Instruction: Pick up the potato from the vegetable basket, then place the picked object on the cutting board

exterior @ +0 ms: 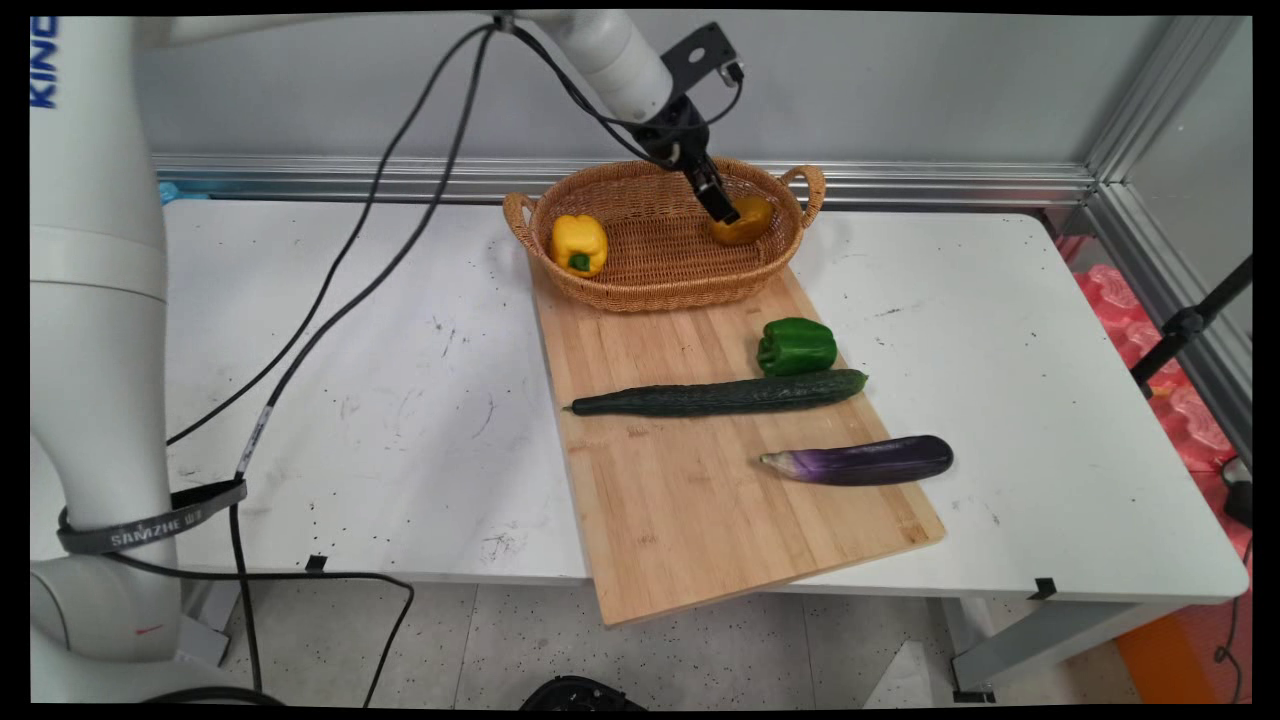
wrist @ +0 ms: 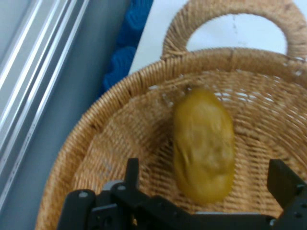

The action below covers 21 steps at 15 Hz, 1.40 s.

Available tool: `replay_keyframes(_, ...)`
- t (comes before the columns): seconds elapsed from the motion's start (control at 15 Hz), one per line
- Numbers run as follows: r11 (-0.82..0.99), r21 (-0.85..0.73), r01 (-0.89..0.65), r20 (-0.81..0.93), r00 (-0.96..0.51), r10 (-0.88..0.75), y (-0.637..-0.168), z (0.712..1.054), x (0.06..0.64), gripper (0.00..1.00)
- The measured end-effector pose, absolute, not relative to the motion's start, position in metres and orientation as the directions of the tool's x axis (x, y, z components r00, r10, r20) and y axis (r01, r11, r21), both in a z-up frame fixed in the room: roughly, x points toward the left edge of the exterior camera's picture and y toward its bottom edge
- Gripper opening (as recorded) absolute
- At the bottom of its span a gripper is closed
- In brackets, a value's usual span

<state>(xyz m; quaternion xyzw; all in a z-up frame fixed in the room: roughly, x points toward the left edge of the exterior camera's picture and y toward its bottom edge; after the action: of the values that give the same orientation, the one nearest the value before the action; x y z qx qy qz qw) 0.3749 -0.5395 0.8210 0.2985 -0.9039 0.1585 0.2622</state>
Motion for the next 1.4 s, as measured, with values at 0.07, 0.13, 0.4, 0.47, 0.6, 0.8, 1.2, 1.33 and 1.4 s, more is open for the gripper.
replay_keyframes(0.07,0.77,-0.132,-0.624,0.574,-0.682,-0.454,-0.545,0.815,0.373,1.0)
replay_keyframes(0.13,0.77,-0.133,-0.624,0.577,-0.68,-0.452,-0.548,0.81,0.372,1.0)
replay_keyframes(0.4,0.77,-0.129,-0.625,0.588,-0.673,-0.448,-0.558,0.793,0.366,1.0)
replay_keyframes(0.47,0.77,-0.127,-0.625,0.591,-0.672,-0.447,-0.559,0.789,0.364,1.0)
replay_keyframes(0.6,0.771,-0.125,-0.625,0.595,-0.669,-0.446,-0.562,0.783,0.362,1.0)
replay_keyframes(0.8,0.77,-0.124,-0.626,0.601,-0.665,-0.444,-0.565,0.776,0.359,1.0)
replay_keyframes(1.2,0.77,-0.117,-0.627,0.608,-0.658,-0.444,-0.564,0.771,0.354,0.0)
replay_keyframes(1.33,0.772,-0.113,-0.626,0.608,-0.658,-0.445,-0.561,0.772,0.353,0.0)
replay_keyframes(1.4,0.772,-0.111,-0.626,0.607,-0.658,-0.446,-0.56,0.774,0.353,0.0)
